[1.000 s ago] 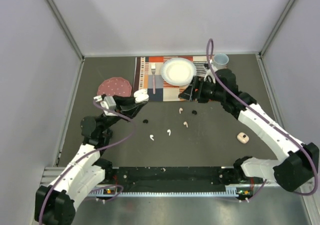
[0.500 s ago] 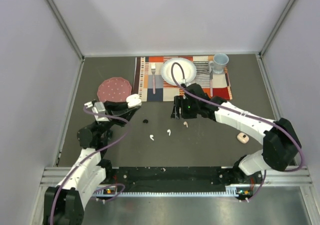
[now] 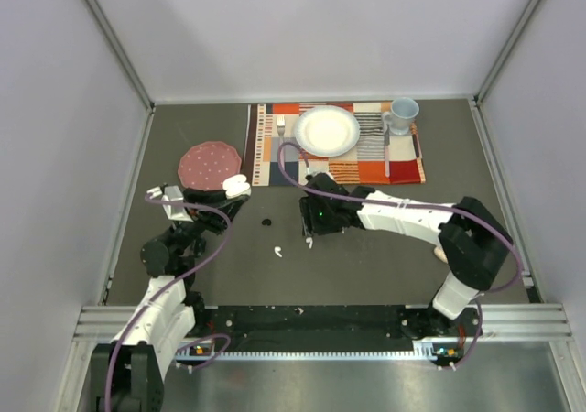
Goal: Insert the wireless bluetooth earbuds into the charging case
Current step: Pick up the right earbud from the center of the board.
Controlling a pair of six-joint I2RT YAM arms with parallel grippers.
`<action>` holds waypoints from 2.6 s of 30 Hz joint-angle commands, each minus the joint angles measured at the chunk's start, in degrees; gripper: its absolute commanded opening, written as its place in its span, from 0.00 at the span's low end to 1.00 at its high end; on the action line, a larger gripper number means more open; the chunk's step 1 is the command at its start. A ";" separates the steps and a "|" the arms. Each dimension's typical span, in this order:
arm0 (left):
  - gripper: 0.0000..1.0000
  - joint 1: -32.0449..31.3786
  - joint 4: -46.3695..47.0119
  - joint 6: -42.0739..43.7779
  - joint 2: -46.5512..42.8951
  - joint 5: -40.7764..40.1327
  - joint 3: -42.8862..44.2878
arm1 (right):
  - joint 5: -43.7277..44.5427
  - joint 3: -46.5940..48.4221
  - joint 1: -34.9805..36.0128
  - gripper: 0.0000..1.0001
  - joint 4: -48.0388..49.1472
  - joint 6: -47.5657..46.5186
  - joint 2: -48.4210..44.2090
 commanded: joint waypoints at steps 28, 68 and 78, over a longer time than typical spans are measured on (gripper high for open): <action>0.00 0.31 12.88 -2.01 -1.67 -1.52 -0.86 | 4.46 5.48 3.29 0.42 0.23 1.25 9.05; 0.00 0.31 9.37 -0.34 -2.29 -0.91 -0.25 | 4.46 6.27 4.17 0.31 -1.18 -1.82 10.64; 0.00 0.31 8.66 -0.43 -2.46 -0.90 0.10 | 5.43 7.06 4.26 0.22 -1.26 -1.82 10.91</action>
